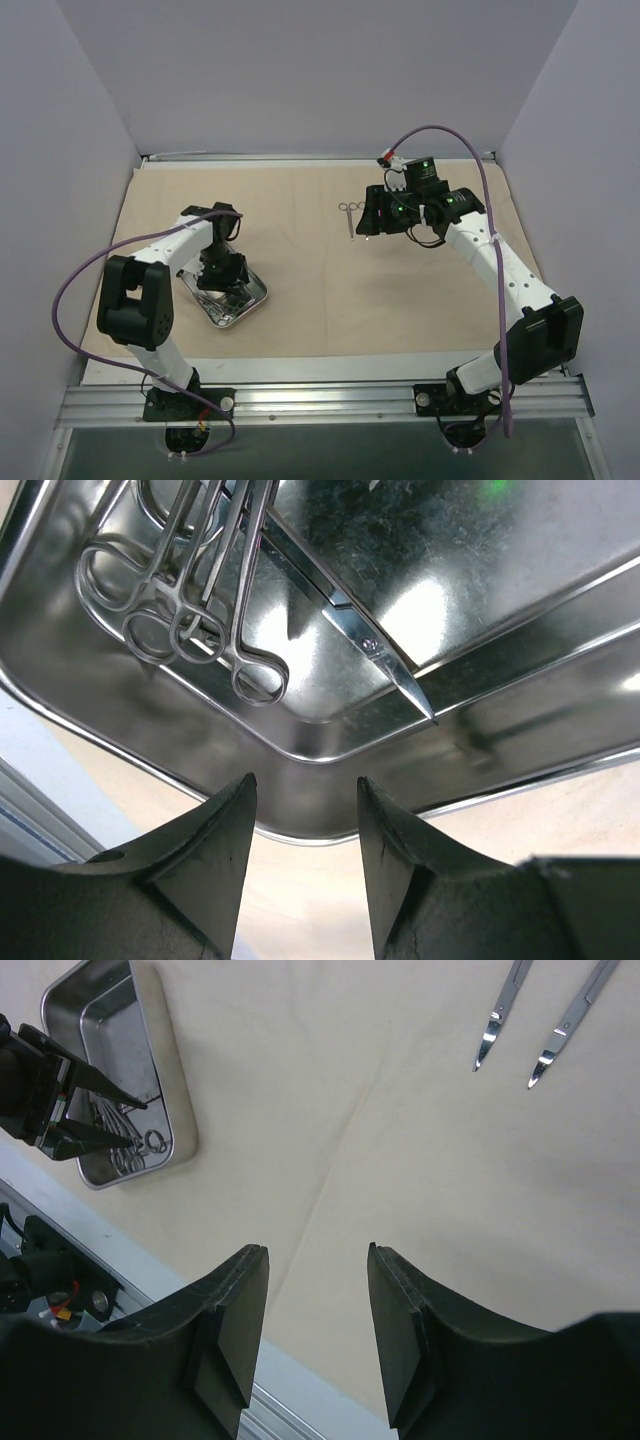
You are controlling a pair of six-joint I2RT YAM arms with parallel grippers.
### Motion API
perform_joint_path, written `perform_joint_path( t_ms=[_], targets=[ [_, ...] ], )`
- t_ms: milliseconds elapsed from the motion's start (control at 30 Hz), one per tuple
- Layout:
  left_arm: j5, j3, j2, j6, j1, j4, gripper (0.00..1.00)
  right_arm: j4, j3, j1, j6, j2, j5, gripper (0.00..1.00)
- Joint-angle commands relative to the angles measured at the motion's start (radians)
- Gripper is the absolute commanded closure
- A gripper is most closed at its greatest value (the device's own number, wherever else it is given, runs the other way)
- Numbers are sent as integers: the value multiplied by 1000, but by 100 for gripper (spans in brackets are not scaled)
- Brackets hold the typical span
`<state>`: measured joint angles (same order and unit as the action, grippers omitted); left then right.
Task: Open and lay out the surgical kit
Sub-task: Pick up the medical item from the container.
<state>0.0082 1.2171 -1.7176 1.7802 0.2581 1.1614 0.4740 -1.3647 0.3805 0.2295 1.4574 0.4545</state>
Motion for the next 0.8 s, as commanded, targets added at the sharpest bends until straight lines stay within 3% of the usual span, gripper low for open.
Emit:
perform_joint_path(
  t_ms=[0,200,767],
  targets=[
    [-54,-21,21,458,-6,-31,46,-12,4,3,-16,-40,7,55],
    [-63,-19,-5,515,-11,-71,46,-12,4,3,-21,-43,0,55],
    [-74,68,-115,492,-83,-46,46,-18,1,-11,-32,-9,7,55]
  ],
)
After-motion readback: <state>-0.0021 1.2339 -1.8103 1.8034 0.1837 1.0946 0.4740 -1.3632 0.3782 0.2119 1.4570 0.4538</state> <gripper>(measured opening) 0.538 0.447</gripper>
